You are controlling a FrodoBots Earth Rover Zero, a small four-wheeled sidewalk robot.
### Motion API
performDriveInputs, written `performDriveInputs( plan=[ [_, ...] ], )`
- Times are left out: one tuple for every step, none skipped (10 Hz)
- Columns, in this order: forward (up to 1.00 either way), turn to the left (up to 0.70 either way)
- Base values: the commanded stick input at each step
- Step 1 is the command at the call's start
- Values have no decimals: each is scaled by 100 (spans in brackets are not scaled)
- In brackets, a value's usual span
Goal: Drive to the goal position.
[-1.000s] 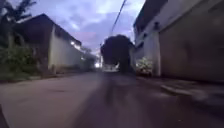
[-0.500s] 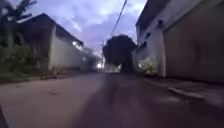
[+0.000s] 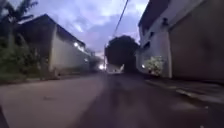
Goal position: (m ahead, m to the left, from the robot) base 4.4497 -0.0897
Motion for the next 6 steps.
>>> performDriveInputs(
  plan=[
    [70,0],
    [70,0],
    [70,0],
    [70,0],
    [70,0],
    [70,0]
  ],
)
